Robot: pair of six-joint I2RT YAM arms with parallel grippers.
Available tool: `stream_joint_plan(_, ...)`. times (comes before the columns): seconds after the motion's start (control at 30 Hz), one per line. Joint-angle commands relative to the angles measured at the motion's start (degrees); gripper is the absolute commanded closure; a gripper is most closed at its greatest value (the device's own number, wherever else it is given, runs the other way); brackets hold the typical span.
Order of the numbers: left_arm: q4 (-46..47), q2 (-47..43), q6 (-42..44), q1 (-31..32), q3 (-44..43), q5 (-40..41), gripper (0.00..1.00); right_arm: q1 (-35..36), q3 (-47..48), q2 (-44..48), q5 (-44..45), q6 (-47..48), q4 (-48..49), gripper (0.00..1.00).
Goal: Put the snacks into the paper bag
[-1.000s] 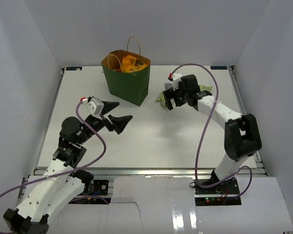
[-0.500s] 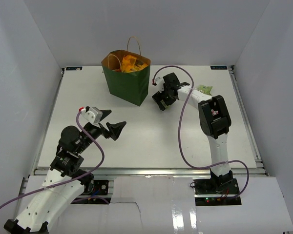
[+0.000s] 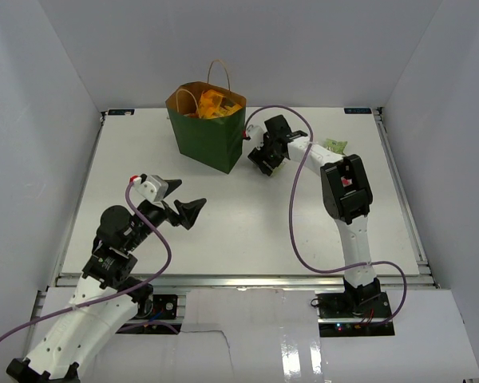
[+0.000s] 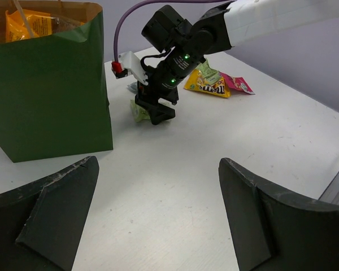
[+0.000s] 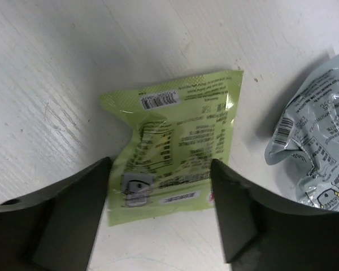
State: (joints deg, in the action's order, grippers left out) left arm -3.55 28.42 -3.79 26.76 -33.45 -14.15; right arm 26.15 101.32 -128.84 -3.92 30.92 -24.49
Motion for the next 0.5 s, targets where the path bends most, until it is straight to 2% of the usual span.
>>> stream_joint_plan(0.0, -0.84, 0.23, 0.80, 0.13, -0.12, 0.71, 0.02, -1.45, 1.07, -2.82, -2.74, 3.01, -3.10, 0.28)
stream_joint_plan(0.07, -0.84, 0.31, 0.80, 0.13, -0.12, 0.71, 0.02, -1.98, 0.72, -2.91, -4.07, 3.10, -3.72, 0.39)
stream_joint_plan(0.1, -0.84, 0.32, 0.80, 0.04, -0.12, 0.71, 0.02, -2.68, 0.64, -2.91, -5.21, 3.10, -4.07, 0.49)
stream_joint_plan(0.17, -0.84, 0.32, 0.89, 0.13, -0.04, 0.71, 0.02, -3.21, -0.67, -2.13, -6.26, 2.92, -4.34, 0.62)
stream_joint_plan(0.23, -0.84, 0.40, 0.89, 0.13, -0.03, 0.62, 0.02, -3.83, -2.34, -0.90, -6.71, 2.92, -3.99, 0.67)
stream_joint_plan(0.33, -0.84, 0.32, 0.98, 0.13, -0.12, 0.62, 0.02, -4.18, -5.95, 2.44, -8.47, 3.36, -2.85, 0.79)
stream_joint_plan(0.47, -0.93, 0.05, 1.15, 0.13, -0.03, 0.79, 0.02, -4.18, -10.78, 9.63, -11.19, 3.45, -0.65, 0.92)
